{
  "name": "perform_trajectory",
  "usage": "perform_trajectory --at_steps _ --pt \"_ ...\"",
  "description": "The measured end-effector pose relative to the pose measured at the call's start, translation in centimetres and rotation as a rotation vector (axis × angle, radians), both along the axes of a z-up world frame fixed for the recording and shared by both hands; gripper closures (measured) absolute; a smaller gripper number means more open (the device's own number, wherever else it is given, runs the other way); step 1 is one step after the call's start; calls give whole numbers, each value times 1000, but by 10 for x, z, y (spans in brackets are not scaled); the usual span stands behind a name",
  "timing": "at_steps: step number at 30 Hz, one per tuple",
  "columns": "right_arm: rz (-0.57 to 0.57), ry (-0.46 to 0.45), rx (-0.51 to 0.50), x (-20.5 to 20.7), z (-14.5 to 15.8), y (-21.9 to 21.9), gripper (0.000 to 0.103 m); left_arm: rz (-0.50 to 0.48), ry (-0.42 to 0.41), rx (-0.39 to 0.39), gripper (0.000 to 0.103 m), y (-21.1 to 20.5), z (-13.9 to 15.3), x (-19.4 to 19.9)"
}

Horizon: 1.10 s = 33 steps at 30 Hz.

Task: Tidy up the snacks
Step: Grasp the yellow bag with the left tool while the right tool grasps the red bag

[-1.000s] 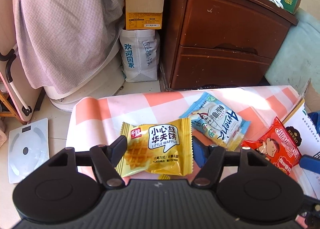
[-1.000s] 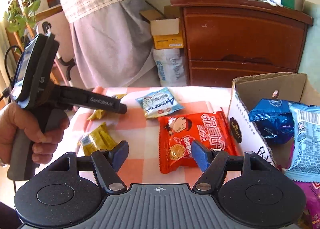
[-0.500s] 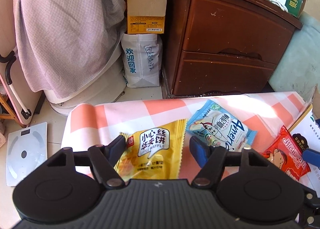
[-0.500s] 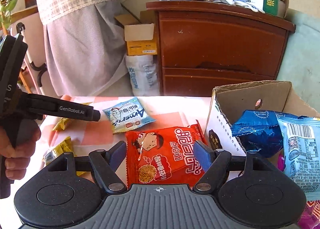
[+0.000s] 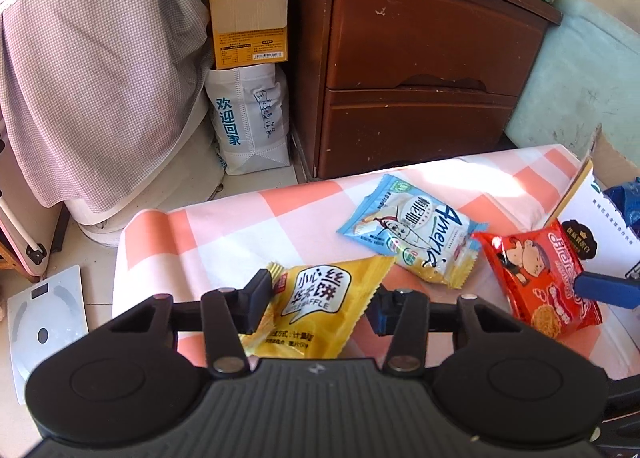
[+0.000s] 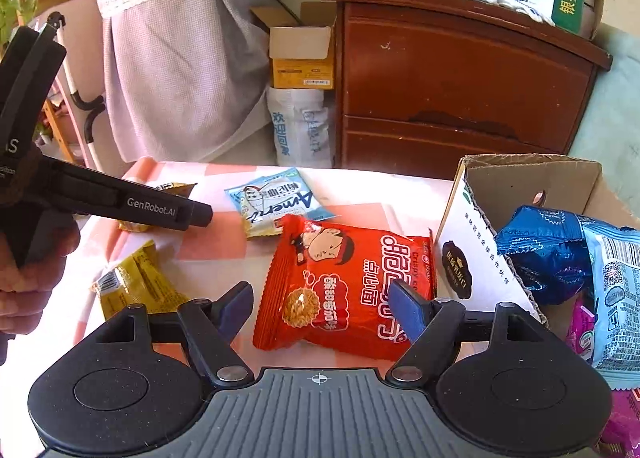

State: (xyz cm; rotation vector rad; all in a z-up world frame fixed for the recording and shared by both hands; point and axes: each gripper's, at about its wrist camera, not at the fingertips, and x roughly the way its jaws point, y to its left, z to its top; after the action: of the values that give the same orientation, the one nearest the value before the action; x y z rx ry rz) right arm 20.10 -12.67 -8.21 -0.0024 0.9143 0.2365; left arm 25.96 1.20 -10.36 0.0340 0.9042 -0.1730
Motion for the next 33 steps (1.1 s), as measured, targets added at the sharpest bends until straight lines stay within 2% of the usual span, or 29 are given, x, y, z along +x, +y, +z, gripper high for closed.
perform_trajectory --at_steps 6,8,10,13,18,22,23,27,33 --pt "168 107 55 -14 2 6 28 -118 15 40 56 -7 2 -14" --pt "237 97 50 -21 7 8 28 -141 22 30 58 -6 3 -18" --pt "271 48 16 -25 15 7 28 -139 32 12 58 -4 5 -20" --pt "265 -30 -62 -20 19 5 28 -117 41 -10 58 -1 5 -19" --pt "264 -56 -92 3 16 -2 27 -109 43 -22 58 0 6 -18" --pt "339 -115 -132 13 15 -1 15 -103 43 -32 58 4 5 -17" --pt "345 -119 -138 18 14 0 15 -99 43 -32 57 5 5 -16" --pt "334 -116 -99 30 8 1 12 -83 45 -40 57 5 5 -15" --pt "298 -38 -87 41 -12 7 11 -68 42 -35 57 4 4 -14"
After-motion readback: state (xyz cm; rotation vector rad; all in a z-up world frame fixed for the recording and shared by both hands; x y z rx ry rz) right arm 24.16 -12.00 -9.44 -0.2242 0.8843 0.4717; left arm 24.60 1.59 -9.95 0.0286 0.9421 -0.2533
